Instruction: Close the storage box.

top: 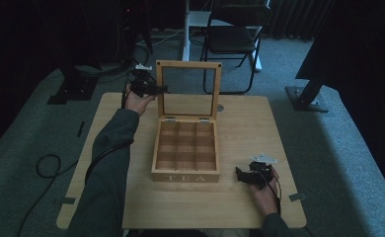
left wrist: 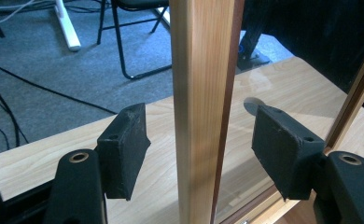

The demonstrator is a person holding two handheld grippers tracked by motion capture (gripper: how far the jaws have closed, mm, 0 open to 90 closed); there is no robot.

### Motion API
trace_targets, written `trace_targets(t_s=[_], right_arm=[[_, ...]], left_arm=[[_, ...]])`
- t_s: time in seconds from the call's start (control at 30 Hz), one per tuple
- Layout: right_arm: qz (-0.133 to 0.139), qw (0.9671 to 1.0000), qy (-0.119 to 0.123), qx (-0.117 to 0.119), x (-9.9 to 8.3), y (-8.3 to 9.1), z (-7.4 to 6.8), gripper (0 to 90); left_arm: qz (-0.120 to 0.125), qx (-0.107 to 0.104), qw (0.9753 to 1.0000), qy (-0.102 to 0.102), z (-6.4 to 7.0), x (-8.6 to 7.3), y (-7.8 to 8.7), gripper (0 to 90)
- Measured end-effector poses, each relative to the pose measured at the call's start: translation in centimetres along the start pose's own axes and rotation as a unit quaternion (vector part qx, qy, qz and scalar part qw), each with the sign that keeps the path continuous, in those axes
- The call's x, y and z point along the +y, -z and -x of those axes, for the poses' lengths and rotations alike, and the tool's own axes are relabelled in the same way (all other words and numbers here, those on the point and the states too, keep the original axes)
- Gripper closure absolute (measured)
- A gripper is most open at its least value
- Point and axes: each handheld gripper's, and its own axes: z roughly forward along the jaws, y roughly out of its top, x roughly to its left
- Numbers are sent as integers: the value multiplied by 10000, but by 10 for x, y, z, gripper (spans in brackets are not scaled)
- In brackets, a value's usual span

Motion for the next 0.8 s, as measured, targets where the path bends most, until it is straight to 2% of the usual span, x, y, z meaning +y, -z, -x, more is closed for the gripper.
trace_targets(t_s=[0.13, 0.27, 0.5, 0.7, 0.8], right_arm=[[0, 10000, -2, 0, 0, 0, 0, 133], [0, 10000, -3, 0, 0, 0, 0, 133], [1, 10000, -3, -1, 0, 0, 0, 133], [-1, 10000, -3, 2, 0, 0, 0, 133], [-3, 10000, -3, 2, 0, 0, 0, 133]], left_arm=[[-1, -57, 10000, -26, 3, 2, -2, 372], [87, -229, 9996, 129, 5, 4, -1, 403], [55, -256, 9995, 159, 8, 3, 6, 423], [124, -180, 9997, 51, 15, -1, 15, 442], [140, -118, 9998, -67, 20, -4, 20, 449]])
